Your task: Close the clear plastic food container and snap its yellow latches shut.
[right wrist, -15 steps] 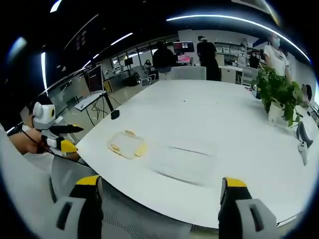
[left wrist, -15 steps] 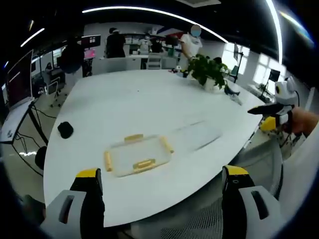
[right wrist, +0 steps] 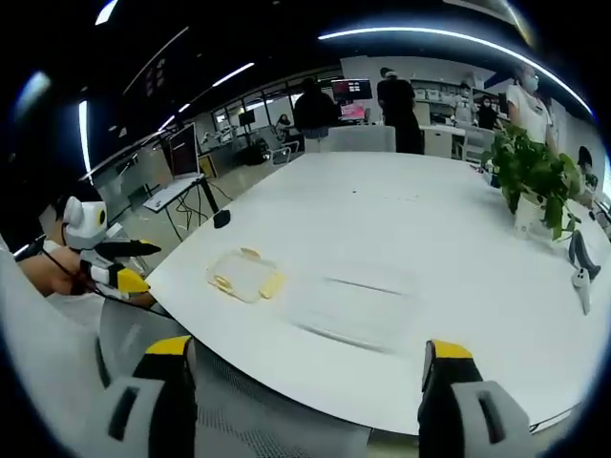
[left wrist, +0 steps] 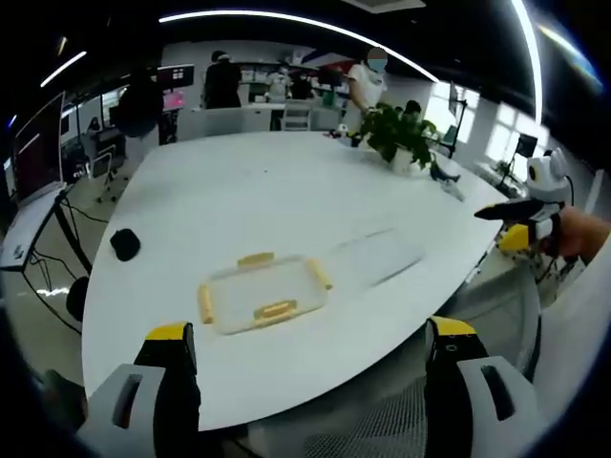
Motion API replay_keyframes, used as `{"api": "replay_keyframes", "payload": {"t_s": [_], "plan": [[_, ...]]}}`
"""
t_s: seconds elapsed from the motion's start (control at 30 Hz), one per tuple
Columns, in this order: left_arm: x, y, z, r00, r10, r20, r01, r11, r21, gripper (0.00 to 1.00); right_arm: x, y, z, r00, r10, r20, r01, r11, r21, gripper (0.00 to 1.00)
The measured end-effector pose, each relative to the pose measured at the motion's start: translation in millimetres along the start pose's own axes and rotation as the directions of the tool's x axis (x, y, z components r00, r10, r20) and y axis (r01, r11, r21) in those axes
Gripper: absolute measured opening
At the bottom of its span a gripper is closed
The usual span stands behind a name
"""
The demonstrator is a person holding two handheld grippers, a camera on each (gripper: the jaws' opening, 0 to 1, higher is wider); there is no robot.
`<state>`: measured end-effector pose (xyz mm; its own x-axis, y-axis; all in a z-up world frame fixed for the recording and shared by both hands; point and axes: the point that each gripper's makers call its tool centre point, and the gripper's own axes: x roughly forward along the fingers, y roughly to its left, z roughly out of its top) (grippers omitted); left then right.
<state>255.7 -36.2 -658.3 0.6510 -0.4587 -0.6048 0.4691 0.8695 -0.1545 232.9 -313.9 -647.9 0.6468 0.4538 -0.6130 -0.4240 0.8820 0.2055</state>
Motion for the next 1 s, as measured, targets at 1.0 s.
{"api": "replay_keyframes", "payload": {"t_s": [1.0], "plan": [[2.3, 13.4, -2.1, 1.000, -0.005, 0.000, 0.005, 1.000, -0.012, 0.99, 10.9, 11.2, 15.9, 1.000, 0.014, 0.028, -0.012, 0.998, -0.065, 0.99]]}}
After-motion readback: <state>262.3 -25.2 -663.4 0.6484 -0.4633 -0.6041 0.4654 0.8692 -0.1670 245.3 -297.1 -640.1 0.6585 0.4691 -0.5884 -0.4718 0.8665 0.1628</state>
